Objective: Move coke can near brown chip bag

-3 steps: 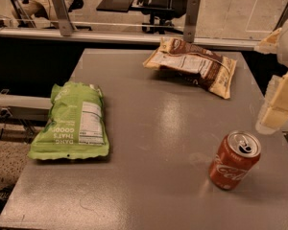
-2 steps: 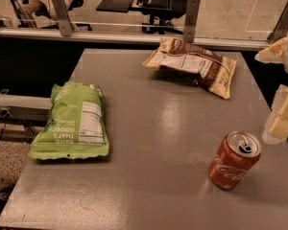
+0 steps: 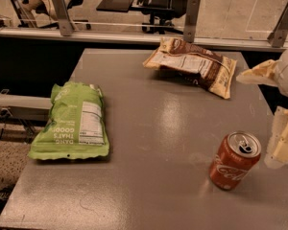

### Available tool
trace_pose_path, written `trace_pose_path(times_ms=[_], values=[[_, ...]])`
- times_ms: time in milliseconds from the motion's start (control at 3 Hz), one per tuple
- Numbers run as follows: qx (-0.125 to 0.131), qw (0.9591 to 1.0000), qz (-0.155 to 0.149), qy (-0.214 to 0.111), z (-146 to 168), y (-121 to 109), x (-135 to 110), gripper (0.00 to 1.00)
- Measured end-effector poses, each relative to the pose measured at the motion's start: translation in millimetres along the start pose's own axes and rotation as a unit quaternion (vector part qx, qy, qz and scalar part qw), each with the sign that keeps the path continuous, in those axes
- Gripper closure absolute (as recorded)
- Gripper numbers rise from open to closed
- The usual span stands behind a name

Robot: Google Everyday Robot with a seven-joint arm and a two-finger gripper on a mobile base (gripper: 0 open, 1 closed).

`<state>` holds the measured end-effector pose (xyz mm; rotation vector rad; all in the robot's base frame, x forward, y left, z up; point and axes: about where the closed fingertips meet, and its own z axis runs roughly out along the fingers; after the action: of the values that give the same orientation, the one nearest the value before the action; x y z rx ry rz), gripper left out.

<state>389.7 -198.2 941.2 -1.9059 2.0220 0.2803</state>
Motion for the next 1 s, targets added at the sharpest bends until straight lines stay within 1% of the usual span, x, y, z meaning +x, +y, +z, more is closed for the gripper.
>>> trace_pose_path(times_ms=[333,667,1000], values=[[-0.02,0.9993,-0.03,-0.007,15,11,-4,0.0],[-0.03,0.9983,-0.05,-0.012,27,18,-5,0.0],[-0.037,0.9972,-0.064,-0.013,34,25,-4,0.16]])
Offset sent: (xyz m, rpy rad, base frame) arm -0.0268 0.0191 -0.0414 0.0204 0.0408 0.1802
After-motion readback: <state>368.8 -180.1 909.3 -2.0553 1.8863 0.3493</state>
